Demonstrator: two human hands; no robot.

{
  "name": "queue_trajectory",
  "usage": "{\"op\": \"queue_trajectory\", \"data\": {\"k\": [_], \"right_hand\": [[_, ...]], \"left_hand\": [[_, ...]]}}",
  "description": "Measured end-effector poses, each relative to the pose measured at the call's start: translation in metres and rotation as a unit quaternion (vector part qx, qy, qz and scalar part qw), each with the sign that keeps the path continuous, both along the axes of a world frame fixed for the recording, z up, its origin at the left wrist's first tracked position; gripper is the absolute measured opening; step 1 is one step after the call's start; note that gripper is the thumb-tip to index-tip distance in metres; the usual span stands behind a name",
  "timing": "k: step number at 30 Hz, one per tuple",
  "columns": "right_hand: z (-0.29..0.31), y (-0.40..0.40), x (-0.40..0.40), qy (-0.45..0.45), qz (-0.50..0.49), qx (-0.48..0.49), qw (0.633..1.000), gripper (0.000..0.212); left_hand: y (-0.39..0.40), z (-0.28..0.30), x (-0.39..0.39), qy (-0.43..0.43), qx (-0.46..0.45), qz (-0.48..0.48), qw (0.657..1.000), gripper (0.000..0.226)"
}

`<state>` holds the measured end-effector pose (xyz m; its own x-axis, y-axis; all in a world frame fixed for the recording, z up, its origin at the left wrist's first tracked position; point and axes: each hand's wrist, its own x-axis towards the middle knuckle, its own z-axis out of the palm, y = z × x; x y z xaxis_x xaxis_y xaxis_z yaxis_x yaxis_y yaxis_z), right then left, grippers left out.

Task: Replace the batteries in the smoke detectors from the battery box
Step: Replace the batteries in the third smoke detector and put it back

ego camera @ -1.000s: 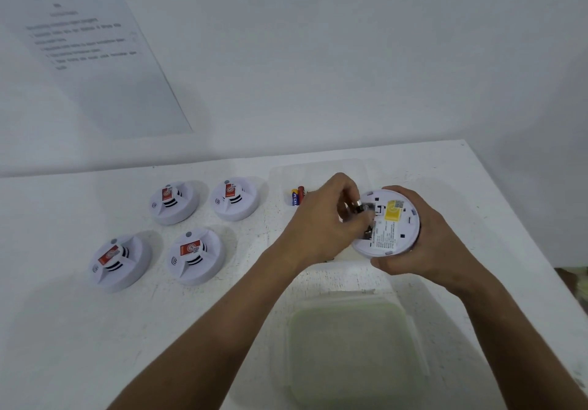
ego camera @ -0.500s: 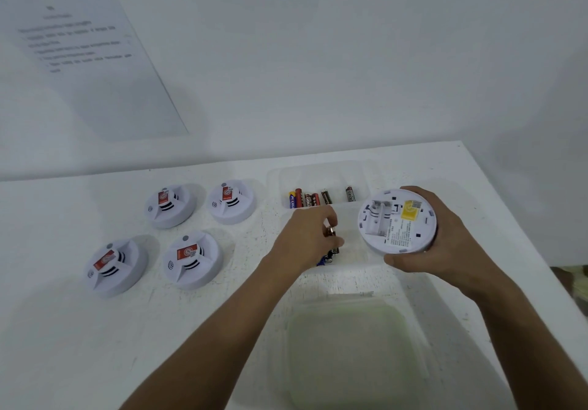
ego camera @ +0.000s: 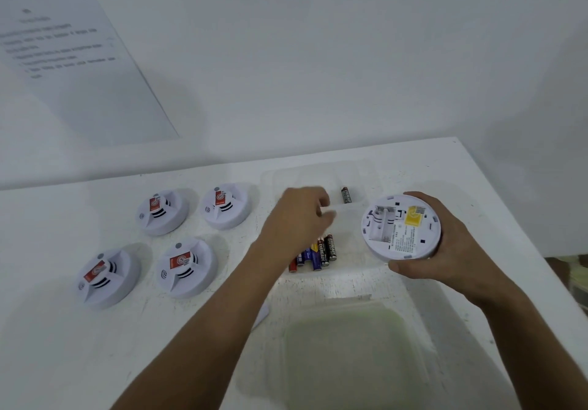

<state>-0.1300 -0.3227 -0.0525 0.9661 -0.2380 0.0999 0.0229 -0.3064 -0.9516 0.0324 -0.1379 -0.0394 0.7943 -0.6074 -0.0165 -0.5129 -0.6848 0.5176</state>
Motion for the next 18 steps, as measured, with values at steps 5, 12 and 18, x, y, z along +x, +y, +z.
{"op": "queue_trajectory", "data": {"k": [5, 12, 18], "right_hand": [[0.004, -0.003, -0.001, -0.003, -0.001, 0.006, 1.0, 0.09], [0.001, -0.005, -0.001, 0.001, -0.001, 0.0, 1.0, 0.09], [-0.007, -0.006, 0.005, 0.014, 0.002, -0.005, 1.0, 0.092]], "left_hand": [[-0.034, -0.004, 0.037, 0.044, -0.037, 0.031, 0.998, 0.03], [-0.069, -0.015, 0.066, 0.096, 0.066, -0.035, 0.993, 0.049], [-0.074, -0.02, 0.07, 0.117, 0.104, -0.077, 0.985, 0.042]]}}
